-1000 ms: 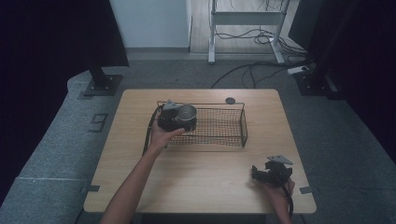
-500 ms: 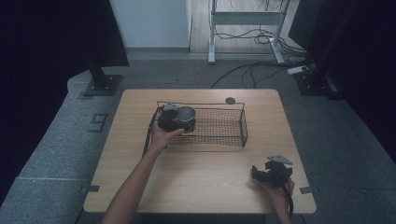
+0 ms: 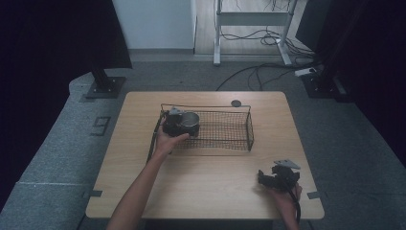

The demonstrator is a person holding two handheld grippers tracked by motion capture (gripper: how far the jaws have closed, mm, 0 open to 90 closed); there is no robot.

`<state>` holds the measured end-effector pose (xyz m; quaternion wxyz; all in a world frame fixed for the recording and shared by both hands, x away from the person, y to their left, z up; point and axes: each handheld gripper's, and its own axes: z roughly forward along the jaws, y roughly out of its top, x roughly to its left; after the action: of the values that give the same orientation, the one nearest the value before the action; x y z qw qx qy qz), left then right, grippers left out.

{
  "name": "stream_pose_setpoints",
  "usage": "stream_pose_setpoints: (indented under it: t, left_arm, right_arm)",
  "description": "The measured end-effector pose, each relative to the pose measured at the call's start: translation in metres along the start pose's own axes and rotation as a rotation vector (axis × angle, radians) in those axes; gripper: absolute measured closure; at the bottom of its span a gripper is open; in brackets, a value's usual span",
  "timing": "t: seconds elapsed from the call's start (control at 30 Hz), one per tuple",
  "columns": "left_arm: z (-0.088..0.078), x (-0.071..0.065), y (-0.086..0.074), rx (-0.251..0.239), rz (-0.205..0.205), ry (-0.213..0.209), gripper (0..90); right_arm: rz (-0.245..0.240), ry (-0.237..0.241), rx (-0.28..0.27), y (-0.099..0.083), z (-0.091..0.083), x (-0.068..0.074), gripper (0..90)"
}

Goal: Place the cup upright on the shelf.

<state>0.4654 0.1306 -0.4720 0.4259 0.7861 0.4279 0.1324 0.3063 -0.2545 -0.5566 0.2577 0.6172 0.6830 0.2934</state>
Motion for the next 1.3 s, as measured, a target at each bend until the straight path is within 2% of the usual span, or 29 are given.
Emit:
stream_pose_setpoints:
  t: [0.2, 0.7, 1.0, 1.3]
  left_arm:
    - [0.005, 0.002, -0.001, 0.008, -0.009, 0.021, 17.5]
    - [0.015, 0.005, -0.005, 0.048, -0.047, 0.026, 17.2]
    - [0.018, 0.002, -0.006, 0.069, -0.03, 0.049, 17.1]
    - [0.025, 0.004, -0.01, 0.126, -0.03, 0.055, 16.7]
  right_arm:
    - [0.0, 0.0, 0.0, 0.0, 0.0, 0.0, 1.1]
    - [0.0, 0.0, 0.0, 0.0, 0.0, 0.0, 1.1]
    - [0.0, -0.001, -0.001, 0.0, 0.0, 0.0, 1.1]
    - [0.0, -0.001, -0.001, 0.0, 0.0, 0.0, 1.1]
